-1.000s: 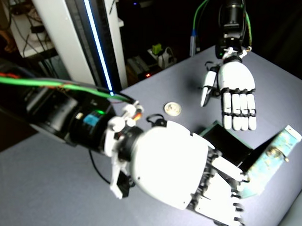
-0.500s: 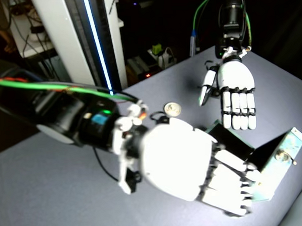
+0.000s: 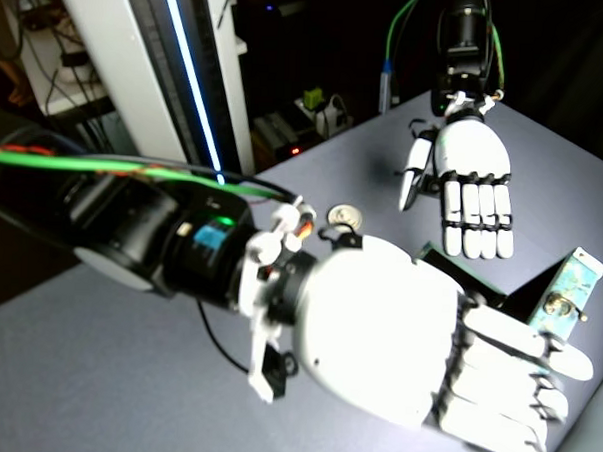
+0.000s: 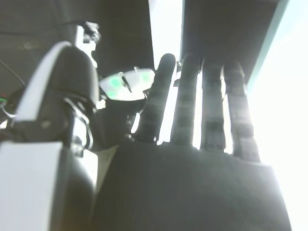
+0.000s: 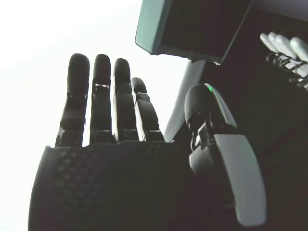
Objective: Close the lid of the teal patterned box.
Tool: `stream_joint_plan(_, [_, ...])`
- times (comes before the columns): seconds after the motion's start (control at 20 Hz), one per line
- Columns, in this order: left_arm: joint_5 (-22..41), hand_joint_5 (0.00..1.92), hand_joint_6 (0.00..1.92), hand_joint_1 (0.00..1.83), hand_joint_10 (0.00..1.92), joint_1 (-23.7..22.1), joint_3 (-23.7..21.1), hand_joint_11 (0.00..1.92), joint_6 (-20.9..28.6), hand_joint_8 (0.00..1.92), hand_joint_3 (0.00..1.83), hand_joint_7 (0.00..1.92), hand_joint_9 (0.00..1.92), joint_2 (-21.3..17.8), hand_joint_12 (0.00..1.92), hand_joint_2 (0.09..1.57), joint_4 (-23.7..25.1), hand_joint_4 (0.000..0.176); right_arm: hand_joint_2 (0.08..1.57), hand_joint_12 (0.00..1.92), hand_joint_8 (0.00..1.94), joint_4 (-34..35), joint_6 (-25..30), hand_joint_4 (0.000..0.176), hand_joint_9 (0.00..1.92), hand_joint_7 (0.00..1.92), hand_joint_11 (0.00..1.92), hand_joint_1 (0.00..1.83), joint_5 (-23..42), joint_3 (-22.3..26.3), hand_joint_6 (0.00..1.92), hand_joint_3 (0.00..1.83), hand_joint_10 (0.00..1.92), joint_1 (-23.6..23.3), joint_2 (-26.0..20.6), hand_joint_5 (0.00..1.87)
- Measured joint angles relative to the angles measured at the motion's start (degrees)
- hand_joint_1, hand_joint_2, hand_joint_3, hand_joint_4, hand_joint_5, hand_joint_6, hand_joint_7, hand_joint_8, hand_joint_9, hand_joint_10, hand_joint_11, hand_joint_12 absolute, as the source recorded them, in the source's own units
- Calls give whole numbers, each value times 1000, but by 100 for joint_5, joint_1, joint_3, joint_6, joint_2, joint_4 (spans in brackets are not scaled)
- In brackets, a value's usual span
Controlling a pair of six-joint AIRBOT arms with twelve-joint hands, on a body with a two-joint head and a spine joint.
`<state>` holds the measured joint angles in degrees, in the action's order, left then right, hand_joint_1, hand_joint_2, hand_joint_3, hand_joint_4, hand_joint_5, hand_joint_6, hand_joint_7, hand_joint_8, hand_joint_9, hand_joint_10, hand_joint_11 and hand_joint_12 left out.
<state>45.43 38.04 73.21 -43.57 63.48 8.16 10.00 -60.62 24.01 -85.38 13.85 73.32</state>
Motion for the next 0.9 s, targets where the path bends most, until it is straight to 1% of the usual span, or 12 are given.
stream_joint_plan(0.1, [-44,0,0,73,0,-61,55,0,2,0,4,0,0,72,0,1395,39,0,1378,1053,13,0,2,0,10,51,0,133,-181,-181,3,0,207,-2,229,52])
stream_joint_plan(0.15, [-59,0,0,66,0,-85,59,0,0,0,6,0,0,94,0,1399,79,0,1374,898,4,-4,0,0,9,26,0,113,-326,-269,4,0,128,-2,348,23])
stream_joint_plan(0.2, [-59,0,0,73,0,-85,61,0,2,0,4,0,0,103,0,1397,101,0,1382,887,4,-20,0,0,23,32,0,102,-470,-350,3,2,108,-2,437,15])
stream_joint_plan(0.25, [-90,0,0,64,0,-90,61,0,4,0,3,0,0,105,0,1396,111,0,1392,960,8,-7,2,0,46,53,0,115,-590,-426,3,2,109,-2,507,19])
stream_joint_plan(0.3, [-94,0,0,57,0,-92,76,0,4,0,5,0,0,105,0,1401,114,0,1389,1176,18,0,2,0,105,101,0,88,-634,-461,5,0,135,-2,518,28])
stream_joint_plan(0.35, [-94,0,0,57,0,-92,94,0,7,0,6,0,0,105,0,1404,107,0,1381,1223,23,0,0,0,117,120,0,78,-640,-483,18,0,140,-4,516,63])
stream_joint_plan(0.4, [-103,0,0,68,0,-103,101,0,9,0,3,0,0,105,0,1399,83,0,1414,1295,38,24,0,0,168,214,0,16,-645,-492,47,4,162,-11,501,195])
stream_joint_plan(0.5, [-98,0,0,104,0,-109,101,0,17,0,0,0,0,105,0,1393,92,0,1421,1533,112,55,17,0,451,532,0,0,-542,-459,123,1,293,-15,470,494])
stream_joint_plan(0.6, [-92,0,0,131,0,-109,101,0,22,0,0,0,0,105,0,1391,105,0,1462,1447,92,42,22,0,736,773,203,0,-343,-284,97,8,323,-37,326,645])
stream_joint_plan(0.65, [-96,0,0,133,0,-109,101,0,22,0,0,0,0,103,0,1394,61,0,1469,1430,91,42,22,0,778,795,207,0,-221,-160,87,7,336,-15,232,639])
stream_joint_plan(0.75, [-83,0,0,133,0,-87,101,0,22,0,0,0,0,103,0,1386,13,0,1462,1560,65,61,46,0,781,859,68,22,-55,68,71,1,424,114,70,700])
stream_joint_plan(0.9, [-87,0,0,59,0,28,57,0,22,0,1,0,0,94,0,1391,-66,0,1478,1592,18,-4,20,0,692,849,56,10,52,404,36,0,544,321,-190,715])
